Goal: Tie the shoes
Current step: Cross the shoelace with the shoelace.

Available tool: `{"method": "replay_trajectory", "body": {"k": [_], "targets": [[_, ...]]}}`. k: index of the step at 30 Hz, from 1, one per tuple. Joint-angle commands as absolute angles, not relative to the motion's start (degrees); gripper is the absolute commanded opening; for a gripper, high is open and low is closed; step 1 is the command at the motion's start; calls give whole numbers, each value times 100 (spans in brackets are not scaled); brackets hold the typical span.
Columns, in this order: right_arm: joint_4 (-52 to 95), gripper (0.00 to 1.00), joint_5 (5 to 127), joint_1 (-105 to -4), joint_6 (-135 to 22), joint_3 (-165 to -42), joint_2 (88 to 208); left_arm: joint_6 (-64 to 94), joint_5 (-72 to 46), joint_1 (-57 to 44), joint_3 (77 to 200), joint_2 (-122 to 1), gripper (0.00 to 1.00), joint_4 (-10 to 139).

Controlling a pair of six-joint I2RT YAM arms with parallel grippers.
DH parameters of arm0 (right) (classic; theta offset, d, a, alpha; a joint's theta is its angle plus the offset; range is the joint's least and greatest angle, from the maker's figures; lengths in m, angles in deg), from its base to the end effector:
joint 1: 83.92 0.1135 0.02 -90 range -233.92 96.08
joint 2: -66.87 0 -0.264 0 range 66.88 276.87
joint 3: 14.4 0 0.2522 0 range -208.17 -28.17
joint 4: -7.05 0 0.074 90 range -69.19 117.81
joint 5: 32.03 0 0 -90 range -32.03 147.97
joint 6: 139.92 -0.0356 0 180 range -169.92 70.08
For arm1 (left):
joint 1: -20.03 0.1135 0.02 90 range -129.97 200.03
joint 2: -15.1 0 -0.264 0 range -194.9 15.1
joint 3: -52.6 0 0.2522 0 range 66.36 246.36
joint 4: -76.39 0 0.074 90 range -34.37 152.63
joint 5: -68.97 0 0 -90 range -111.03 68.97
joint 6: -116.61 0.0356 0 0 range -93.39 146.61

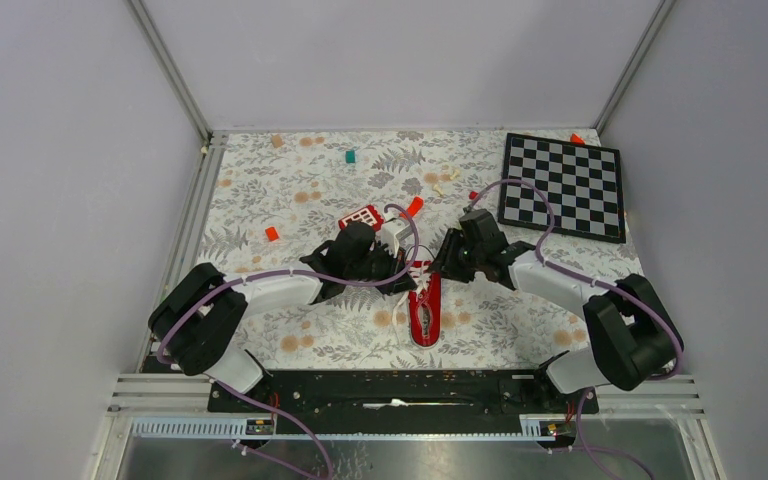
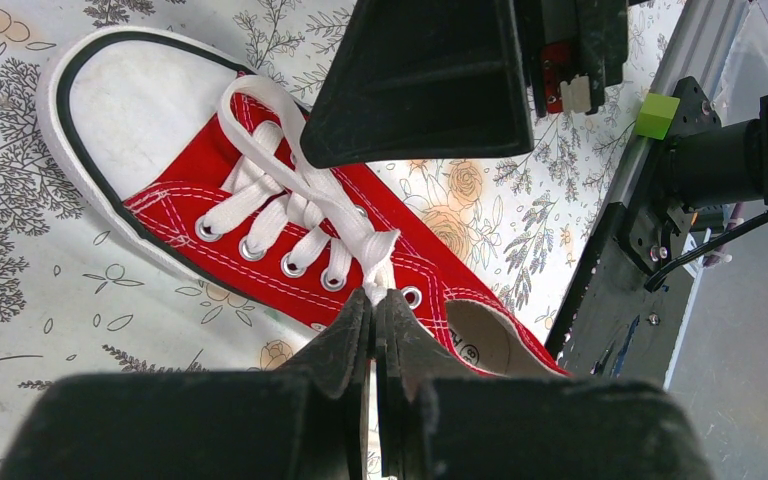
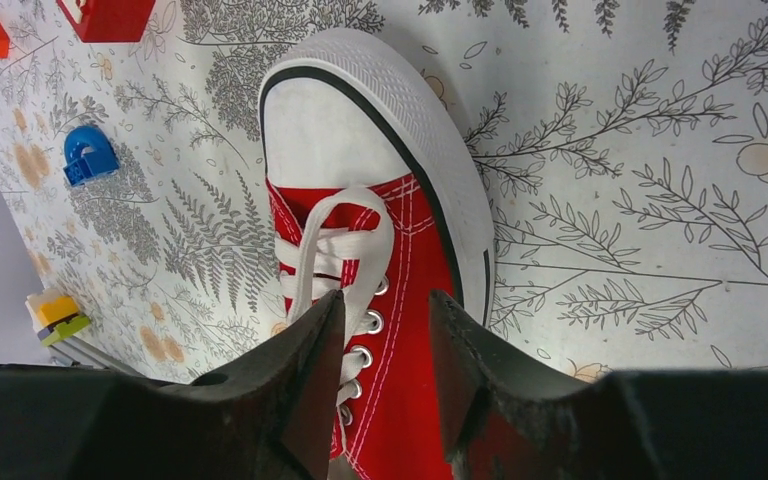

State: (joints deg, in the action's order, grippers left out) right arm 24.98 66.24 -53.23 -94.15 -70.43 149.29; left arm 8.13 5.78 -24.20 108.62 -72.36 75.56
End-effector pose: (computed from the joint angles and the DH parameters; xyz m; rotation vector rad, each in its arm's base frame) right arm 0.2461 0.1520 0.1868 0.2175 2.4727 0.7779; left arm 0.2130 -0.2298 0.1892 0.7953 2.1432 -1.1114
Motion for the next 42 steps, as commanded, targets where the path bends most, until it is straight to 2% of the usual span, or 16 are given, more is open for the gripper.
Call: {"method": "replay_trajectory", "body": {"k": [1, 4, 7, 8, 12, 13, 23, 31, 32, 34, 36, 38, 40, 42], "targets": [[2354, 44, 6743, -5343, -9431, -7340, 15060, 864, 695, -2436, 10957, -7079, 0, 7777], [2268, 44, 6841, -5342, -9460, -7339, 15227, 851, 702, -2441, 10969, -7088, 0, 7783], [2190, 39, 6882, -5343, -9467, -7321, 15310, 842, 697, -2440, 10940, -7068, 0, 7783], [2187, 34, 6872, -5343, -9459, -7318, 15311, 842, 697, -2441, 10924, -7054, 0, 7795], [2330, 4, 6677, -5343, -9342, -7349, 15127, 842, 675, -2440, 10907, -7033, 0, 7801], [2393, 0, 6586, -5343, -9295, -7360, 15062, 835, 676, -2441, 10900, -7038, 0, 7801], [3196, 0, 5590, -5364, -8526, -7956, 14700, 765, 738, -2443, 10830, -6984, 0, 7841], [3279, 0, 5337, -5447, -8032, -8608, 14787, 763, 745, -2438, 10838, -6959, 0, 7792], [3277, 0, 5336, -5455, -7961, -8675, 14795, 744, 706, -2442, 10852, -6943, 6, 7749], [3224, 0, 5461, -5457, -7826, -8783, 14817, 700, 558, -2440, 10832, -6854, 28, 7683], [3094, 0, 5709, -5461, -7717, -8799, 14826, 668, 331, -2439, 10722, -6623, 42, 7674], [2943, 0, 6082, -5462, -7639, -8751, 14815, 594, -16, -2405, 10548, -6312, 52, 7649], [2729, 0, 6467, -5465, -7562, -8661, 14787, 446, -190, -2271, 10416, -6026, 56, 7651], [2621, 0, 6780, -5460, -7479, -8633, 14787, 254, -196, -2083, 10384, -5799, 68, 7611]]}}
